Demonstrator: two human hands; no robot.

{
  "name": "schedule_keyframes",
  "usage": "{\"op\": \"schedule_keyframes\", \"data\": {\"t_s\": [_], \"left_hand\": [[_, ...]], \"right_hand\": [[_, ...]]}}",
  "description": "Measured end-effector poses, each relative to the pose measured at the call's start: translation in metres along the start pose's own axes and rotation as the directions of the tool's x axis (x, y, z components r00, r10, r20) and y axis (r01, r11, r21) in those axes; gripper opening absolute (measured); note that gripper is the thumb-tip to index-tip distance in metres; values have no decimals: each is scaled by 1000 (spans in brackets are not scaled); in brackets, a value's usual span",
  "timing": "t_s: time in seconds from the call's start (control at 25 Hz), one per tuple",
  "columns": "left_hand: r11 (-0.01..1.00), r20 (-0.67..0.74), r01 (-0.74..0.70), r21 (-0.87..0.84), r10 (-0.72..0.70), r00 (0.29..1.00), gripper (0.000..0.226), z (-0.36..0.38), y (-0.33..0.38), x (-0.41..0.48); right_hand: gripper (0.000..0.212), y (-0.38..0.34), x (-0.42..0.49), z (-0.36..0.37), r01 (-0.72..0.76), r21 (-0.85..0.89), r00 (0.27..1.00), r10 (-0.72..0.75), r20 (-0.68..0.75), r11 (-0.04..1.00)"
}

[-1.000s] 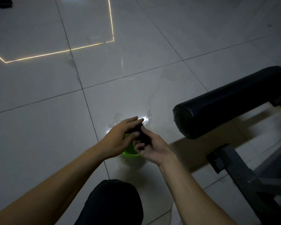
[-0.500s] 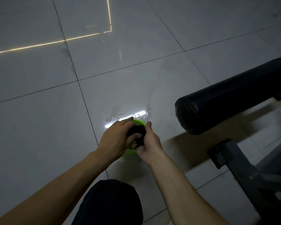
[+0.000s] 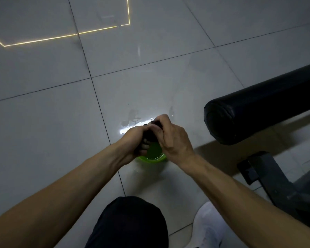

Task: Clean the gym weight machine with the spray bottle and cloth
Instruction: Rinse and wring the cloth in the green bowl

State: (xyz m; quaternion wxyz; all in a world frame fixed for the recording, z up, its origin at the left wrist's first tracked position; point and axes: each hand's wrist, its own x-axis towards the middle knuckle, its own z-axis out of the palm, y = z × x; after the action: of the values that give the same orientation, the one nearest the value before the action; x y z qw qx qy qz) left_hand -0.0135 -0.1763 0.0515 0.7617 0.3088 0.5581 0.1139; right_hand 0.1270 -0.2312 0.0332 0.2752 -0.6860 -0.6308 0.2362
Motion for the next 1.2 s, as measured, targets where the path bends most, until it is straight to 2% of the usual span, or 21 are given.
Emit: {"op": "schedule_keyframes", "data": {"t_s": [0.08,0.16,0.24,0.28,0.32,0.36,0.4,0.44,0.48,0.52,0.6,0.68,0.72,0.76,0.8,0.88,1.04,1.12,1.2], "left_hand": [[978,61,166,-125,-160,985,31,-7,2,2],[962,44,217,-169,-212,976,33,-7,5,1],[984,-18,117,-131,-121,993,29,-1,6,-2],[999,-62,5,-36,-7,998,32,3,7,-4],[980,-87,-134,145,147,985,36,7,4,-6],[873,-83,-269,407,329,941,38,9,-1,-6],[645,-36,-364,672,520,854,38,8,-10,-4],[379,26,-378,844,676,736,39,4,-17,0],[199,66,-346,917,780,622,39,0,-18,3],[96,102,-329,939,839,534,38,-4,-17,5],[-123,268,-377,918,893,361,37,-6,-12,10],[-383,471,-396,834,869,150,37,-7,-4,14],[-465,544,-419,780,835,86,35,-10,3,14],[-505,595,-458,732,801,67,33,-14,9,14],[-508,629,-516,690,774,79,34,-17,14,13],[-428,618,-590,684,770,158,42,-23,14,10],[-117,365,-552,825,857,364,58,-11,17,7],[-33,303,-534,845,852,428,57,-6,21,9],[37,255,-523,851,842,476,56,-9,24,10]], "right_hand": [[44,4,-4,-1,116,-99,993,-117,-2,988],[47,8,-8,2,145,-131,989,-147,-7,981],[43,9,-12,8,35,-51,999,-36,-11,998],[37,7,-10,13,-98,49,994,100,-36,994],[32,4,-7,16,-269,204,958,284,-46,941],[30,-2,-1,17,-447,407,874,486,8,797],[29,-9,5,15,-598,594,743,651,158,538],[31,-16,10,12,-693,681,607,702,372,238],[35,-22,14,9,-743,669,513,651,559,11],[41,-28,16,5,-771,627,468,570,676,-111],[50,-35,15,1,-788,581,447,459,767,-204],[43,-38,17,-4,-796,546,417,417,808,-261],[38,-40,18,-10,-794,534,411,390,824,-290],[38,-39,19,-15,-790,530,419,359,834,-307],[42,-38,20,-20,-793,531,430,343,835,-298],[45,-40,21,-26,-816,547,454,378,807,-189],[45,-54,22,-20,-723,685,595,590,545,96],[47,-58,24,-17,-668,689,660,649,377,279],[55,-57,26,-14,-619,578,735,651,189,532]]}}
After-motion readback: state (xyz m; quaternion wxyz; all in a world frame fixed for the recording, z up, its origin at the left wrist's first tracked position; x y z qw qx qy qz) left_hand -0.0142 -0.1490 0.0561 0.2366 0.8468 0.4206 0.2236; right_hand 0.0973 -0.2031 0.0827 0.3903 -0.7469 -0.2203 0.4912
